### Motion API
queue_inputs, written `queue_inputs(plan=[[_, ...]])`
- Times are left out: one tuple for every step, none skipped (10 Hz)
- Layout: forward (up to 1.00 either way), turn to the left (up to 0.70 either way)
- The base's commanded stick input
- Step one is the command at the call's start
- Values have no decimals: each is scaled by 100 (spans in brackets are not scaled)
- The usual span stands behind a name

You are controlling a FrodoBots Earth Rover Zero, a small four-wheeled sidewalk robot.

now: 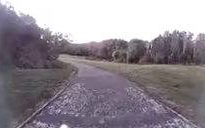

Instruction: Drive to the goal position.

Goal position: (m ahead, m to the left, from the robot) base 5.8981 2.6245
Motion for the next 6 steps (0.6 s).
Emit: queue_inputs(plan=[[50, 0], [50, 0], [50, 0], [50, 0], [50, 0], [50, 0]])
